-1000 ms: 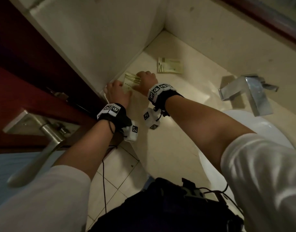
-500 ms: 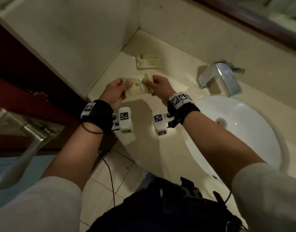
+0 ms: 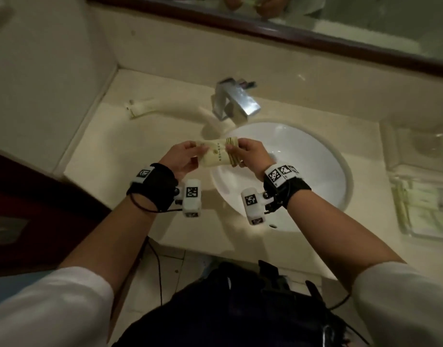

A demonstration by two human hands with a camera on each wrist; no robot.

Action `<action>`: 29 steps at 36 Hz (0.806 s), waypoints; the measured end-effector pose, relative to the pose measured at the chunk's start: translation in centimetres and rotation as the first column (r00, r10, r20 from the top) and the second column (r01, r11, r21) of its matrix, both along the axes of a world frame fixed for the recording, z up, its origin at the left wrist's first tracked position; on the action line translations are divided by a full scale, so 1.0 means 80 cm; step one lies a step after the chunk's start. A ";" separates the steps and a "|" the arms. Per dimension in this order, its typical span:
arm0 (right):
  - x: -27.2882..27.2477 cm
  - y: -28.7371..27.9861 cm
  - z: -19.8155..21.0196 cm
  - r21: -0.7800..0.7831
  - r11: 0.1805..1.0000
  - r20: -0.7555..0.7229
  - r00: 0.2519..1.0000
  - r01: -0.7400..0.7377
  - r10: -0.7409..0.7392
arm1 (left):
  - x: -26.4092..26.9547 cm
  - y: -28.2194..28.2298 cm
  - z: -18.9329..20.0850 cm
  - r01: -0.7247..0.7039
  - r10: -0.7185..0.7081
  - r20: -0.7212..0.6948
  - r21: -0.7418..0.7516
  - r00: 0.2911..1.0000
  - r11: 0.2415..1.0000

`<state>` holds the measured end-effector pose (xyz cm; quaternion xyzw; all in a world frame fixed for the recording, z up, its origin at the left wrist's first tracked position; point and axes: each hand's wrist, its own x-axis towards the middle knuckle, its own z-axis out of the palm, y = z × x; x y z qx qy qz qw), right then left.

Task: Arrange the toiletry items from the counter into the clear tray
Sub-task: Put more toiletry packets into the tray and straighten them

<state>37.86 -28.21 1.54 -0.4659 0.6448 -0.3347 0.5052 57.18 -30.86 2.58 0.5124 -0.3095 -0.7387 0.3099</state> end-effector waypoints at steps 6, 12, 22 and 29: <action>-0.097 0.047 0.009 0.016 0.999 -0.103 0.994 0.029 -0.028 | -0.090 0.027 0.006 0.173 -0.172 0.074 -0.002 0.982 0.985; -0.201 0.110 0.013 -0.007 0.994 -0.237 0.965 0.114 -0.112 | -0.203 0.067 0.013 0.290 -0.287 0.096 -0.019 0.953 0.957; -0.375 0.221 0.021 -0.016 0.961 -0.291 0.918 0.276 -0.269 | -0.393 0.135 0.010 0.473 -0.451 0.223 -0.053 0.864 0.880; -0.489 0.293 0.017 -0.014 0.918 -0.295 0.875 0.397 -0.384 | -0.514 0.185 0.011 0.554 -0.489 0.347 -0.120 0.801 0.824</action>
